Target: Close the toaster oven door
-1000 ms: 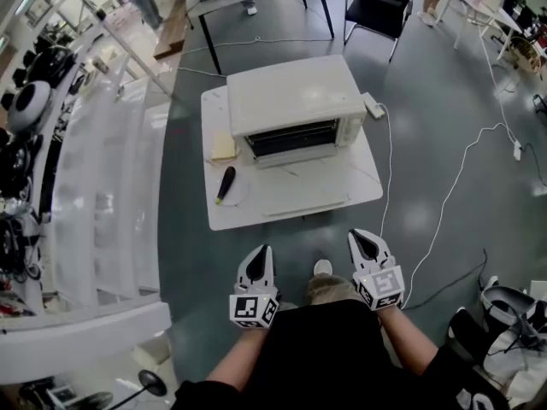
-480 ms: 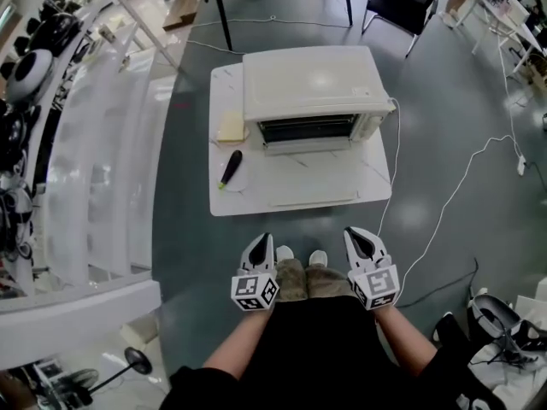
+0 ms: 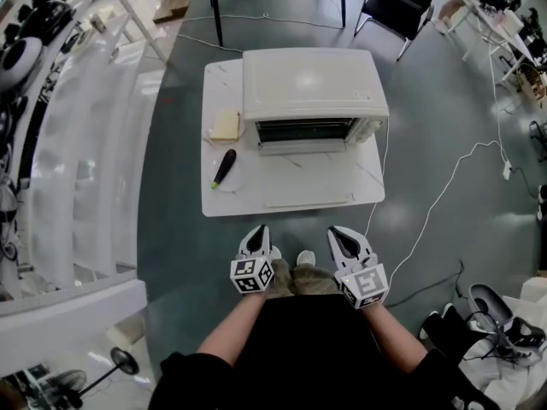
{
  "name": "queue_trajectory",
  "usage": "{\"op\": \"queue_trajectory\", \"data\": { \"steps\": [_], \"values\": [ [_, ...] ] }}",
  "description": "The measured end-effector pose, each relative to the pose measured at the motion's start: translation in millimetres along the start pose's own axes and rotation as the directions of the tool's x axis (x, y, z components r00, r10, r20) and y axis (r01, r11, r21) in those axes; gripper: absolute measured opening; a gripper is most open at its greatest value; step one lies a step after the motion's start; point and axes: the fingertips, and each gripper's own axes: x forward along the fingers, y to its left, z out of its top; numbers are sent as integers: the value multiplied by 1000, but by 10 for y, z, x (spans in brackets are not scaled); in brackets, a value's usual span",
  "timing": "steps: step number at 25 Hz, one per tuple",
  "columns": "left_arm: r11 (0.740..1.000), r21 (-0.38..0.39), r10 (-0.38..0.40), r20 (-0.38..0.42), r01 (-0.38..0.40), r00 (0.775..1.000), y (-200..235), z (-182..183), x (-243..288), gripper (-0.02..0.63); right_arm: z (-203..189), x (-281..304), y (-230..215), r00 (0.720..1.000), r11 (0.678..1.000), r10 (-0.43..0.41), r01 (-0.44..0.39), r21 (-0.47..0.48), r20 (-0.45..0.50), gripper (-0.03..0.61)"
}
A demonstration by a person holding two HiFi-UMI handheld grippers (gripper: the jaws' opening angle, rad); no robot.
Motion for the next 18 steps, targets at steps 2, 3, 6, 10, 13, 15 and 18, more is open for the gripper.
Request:
{"op": "queue_trajectory", "data": {
  "steps": [2,3,6,10,13,15,18],
  "values": [
    [1000,11,-1,-14,1,1000,73,-46,131,20,4,50,-47,999,999,-35,35,-13,-3,21],
    [1000,19,-3,-20,4,1000,109,-70,199,20,-4,73,-69,999,999,-47,47,-15,1,21],
    [1000,21,-10,-49,11,999,229,-187,372,20,-51,143,-100,998,998,-61,61,-13,-6,21],
    [1000,-2,-21,-110,21,994,350,-377,592,20,-95,224,-134,995,997,-78,77,-15,-55,21],
    [1000,-11,-17,-150,15,989,421,-510,706,21,-183,278,-118,998,999,-44,43,-19,-53,21],
    [1000,2,-10,-166,10,986,461,-534,789,21,-202,311,-118,998,999,-34,34,-12,-53,21],
    [999,31,-15,-199,22,980,435,-569,899,53,-196,296,-115,998,1000,-29,29,-3,-52,21]
  ]
}}
